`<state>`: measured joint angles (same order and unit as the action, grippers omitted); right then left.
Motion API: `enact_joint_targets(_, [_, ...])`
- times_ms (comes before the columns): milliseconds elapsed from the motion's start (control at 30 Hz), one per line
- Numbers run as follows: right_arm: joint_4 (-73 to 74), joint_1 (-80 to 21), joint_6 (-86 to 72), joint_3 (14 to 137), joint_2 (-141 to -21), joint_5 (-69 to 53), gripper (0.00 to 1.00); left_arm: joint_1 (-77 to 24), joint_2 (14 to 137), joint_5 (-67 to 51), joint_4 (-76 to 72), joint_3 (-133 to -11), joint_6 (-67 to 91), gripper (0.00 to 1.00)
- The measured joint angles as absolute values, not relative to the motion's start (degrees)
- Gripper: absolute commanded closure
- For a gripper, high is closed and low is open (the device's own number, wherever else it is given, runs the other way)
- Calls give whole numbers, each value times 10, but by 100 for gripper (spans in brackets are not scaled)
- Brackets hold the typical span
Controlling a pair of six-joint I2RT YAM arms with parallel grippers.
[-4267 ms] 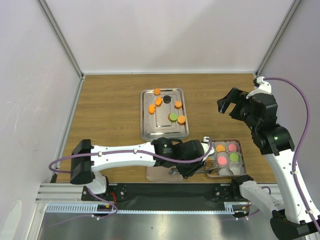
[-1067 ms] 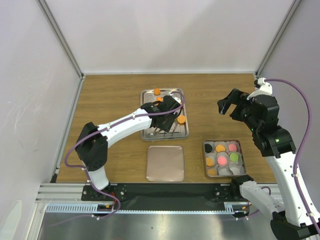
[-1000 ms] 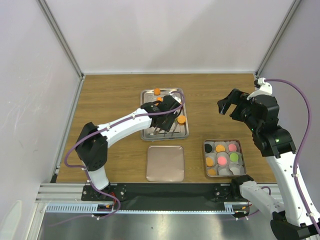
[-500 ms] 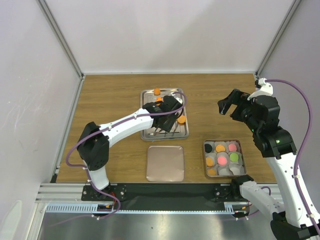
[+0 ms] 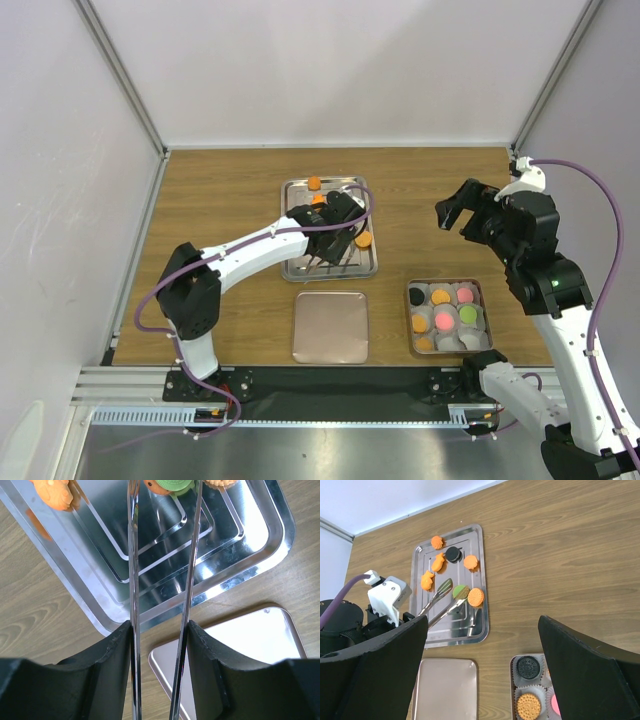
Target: Pack the cookies
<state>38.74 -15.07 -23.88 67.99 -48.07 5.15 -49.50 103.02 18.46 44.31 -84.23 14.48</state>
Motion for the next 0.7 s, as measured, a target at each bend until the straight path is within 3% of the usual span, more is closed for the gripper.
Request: enact_joint_targets(700, [388, -151, -239, 678, -476, 51, 0, -495, 1030, 182, 454, -841, 143, 49])
